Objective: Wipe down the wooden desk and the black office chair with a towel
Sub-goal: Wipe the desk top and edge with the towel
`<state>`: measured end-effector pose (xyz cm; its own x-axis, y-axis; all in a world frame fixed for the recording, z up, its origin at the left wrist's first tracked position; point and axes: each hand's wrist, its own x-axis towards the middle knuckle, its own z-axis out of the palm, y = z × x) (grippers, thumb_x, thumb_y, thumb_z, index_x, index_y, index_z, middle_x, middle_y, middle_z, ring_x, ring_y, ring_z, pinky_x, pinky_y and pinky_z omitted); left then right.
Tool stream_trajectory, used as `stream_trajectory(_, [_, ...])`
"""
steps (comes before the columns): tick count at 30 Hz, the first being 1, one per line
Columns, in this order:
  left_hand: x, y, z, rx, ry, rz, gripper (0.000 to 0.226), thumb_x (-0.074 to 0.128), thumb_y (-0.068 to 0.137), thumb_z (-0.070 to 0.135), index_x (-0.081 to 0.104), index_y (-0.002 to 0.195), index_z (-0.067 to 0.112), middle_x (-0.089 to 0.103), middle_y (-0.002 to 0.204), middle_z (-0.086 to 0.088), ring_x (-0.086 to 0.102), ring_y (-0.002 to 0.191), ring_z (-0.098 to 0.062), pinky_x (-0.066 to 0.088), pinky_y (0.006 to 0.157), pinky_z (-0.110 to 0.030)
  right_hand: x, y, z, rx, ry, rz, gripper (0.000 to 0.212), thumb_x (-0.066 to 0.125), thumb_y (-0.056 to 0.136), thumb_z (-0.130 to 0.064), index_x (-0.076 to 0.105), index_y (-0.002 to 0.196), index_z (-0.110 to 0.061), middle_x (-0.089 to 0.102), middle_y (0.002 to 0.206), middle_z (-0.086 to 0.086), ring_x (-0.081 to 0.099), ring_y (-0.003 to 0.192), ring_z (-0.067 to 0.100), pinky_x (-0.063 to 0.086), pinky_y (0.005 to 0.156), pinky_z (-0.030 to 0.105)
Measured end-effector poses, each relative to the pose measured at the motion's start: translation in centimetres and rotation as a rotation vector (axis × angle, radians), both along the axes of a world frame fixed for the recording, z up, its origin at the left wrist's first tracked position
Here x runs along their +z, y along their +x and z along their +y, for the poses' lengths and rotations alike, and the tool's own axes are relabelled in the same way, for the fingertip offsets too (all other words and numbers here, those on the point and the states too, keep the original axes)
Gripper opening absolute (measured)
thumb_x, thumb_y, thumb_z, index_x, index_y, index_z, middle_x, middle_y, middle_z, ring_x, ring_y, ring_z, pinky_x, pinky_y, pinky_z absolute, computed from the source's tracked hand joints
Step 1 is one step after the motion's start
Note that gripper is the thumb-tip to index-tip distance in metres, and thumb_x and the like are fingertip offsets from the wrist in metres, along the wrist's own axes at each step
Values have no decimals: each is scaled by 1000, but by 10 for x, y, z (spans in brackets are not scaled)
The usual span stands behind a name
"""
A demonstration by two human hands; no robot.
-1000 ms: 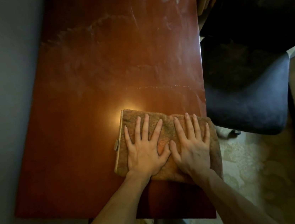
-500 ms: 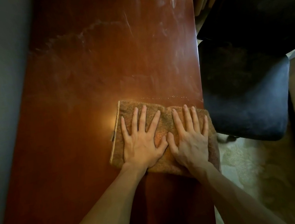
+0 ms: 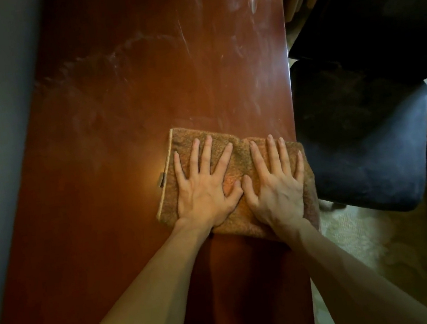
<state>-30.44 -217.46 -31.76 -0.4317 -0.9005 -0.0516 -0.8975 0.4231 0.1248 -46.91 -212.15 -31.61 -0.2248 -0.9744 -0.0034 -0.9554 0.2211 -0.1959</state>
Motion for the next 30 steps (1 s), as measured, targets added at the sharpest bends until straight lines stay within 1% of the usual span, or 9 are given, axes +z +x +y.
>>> stream_trajectory(6, [-1,-11,-27,26,-13,10,77,29,96,69,11,165,39,5,174,-8,0,160,-29,3,121,-70,0,-12,-31,12,13,5,73,34,96,-56,26,163,-28,18,171,11,10,159,29,11,125,61])
stream_trajectory(13, [-9,-21,-58,37,-62,37,77,30,96,68,13,164,39,8,174,-8,3,160,-30,4,121,-70,-2,-23,-63,18,-17,3,72,33,97,-58,30,162,-28,20,171,10,11,159,29,11,126,60])
stream_trajectory(17, [-11,-26,-71,46,-75,47,76,29,96,68,13,164,39,8,174,-8,3,160,-30,3,122,-69,-3,-28,-75,24,-55,-1,70,35,97,-56,31,162,-28,22,170,11,13,159,28,10,126,59])
stream_trajectory(20, [-9,-26,-72,40,-65,51,75,28,97,68,12,165,39,8,174,-9,3,160,-30,3,122,-69,-1,-29,-77,28,-22,-3,71,33,97,-57,28,163,-28,20,171,10,10,159,28,9,126,59])
stream_trajectory(23, [-5,-23,-60,50,-53,47,74,28,99,66,13,165,36,7,174,-11,3,160,-30,3,123,-67,2,-29,-72,60,38,29,73,29,100,-58,20,165,-25,12,172,12,1,160,29,4,126,59])
stream_trajectory(26, [-2,-19,-32,114,-34,41,74,28,101,65,11,166,34,3,174,-11,-1,160,-30,0,124,-65,3,-24,-51,115,51,38,75,30,101,-58,15,165,-23,6,172,13,-5,160,30,-2,126,59])
stream_trajectory(28, [-1,-14,-5,126,-17,40,74,29,100,64,11,166,34,1,174,-11,-3,160,-29,0,124,-66,3,-18,-24,143,52,17,75,31,101,-58,15,165,-22,4,172,13,-5,160,31,-4,126,59])
stream_trajectory(30, [0,-7,23,113,-8,40,75,31,99,63,12,166,34,2,174,-11,-3,160,-29,2,124,-66,2,-11,8,148,53,-6,76,31,101,-58,16,165,-20,4,172,14,-2,160,31,-5,127,58])
